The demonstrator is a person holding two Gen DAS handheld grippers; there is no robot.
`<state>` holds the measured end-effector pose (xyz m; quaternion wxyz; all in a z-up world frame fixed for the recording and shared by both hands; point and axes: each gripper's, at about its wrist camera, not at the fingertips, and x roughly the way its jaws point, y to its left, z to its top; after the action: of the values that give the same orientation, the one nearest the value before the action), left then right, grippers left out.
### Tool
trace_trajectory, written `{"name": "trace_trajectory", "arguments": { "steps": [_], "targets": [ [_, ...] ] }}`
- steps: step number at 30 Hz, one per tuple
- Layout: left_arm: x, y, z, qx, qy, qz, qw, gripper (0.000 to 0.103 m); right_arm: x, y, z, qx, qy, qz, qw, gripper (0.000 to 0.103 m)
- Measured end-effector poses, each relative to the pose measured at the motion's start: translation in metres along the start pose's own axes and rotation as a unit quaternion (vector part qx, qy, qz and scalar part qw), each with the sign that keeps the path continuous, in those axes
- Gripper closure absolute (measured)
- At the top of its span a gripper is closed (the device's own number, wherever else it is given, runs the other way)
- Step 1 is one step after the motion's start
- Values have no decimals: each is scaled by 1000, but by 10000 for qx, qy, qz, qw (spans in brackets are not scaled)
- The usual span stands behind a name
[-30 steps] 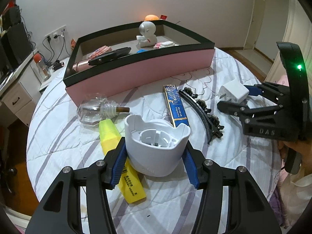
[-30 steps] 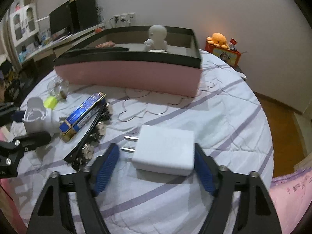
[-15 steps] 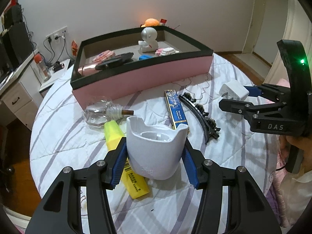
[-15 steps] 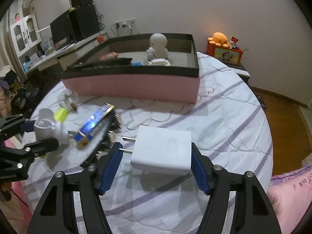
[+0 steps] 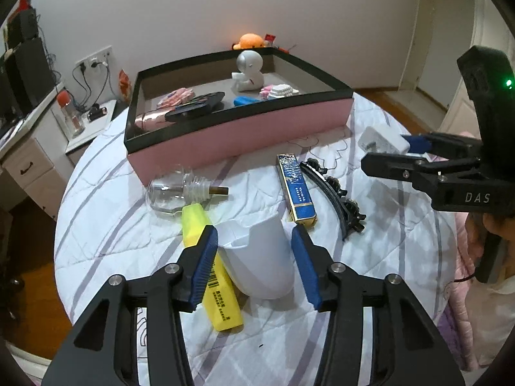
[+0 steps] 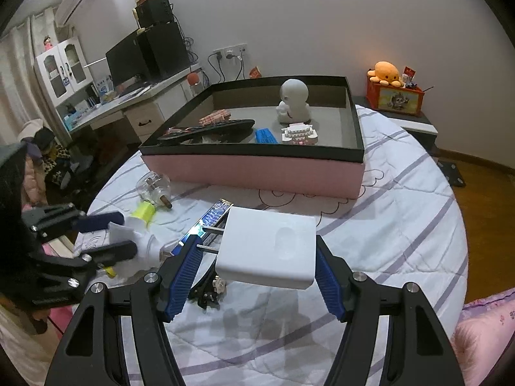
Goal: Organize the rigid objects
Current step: 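Lift the white plug-in device and white charger off the bed with both grippers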
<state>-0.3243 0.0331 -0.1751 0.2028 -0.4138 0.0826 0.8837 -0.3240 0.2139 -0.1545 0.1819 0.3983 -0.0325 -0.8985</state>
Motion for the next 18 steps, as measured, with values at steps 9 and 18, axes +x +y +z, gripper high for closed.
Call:
{"name": "trace_trajectory", "arguments": {
  "steps": [9,18],
  "targets": [
    [18,-3,-2,-21,135,23,9999,38,4,-3,-4,40,69,25,10000,34],
    [13,-1,-2,-87,73,-140,9998,41,7,-7,-5,94,134,65,9998,34]
  ]
}}
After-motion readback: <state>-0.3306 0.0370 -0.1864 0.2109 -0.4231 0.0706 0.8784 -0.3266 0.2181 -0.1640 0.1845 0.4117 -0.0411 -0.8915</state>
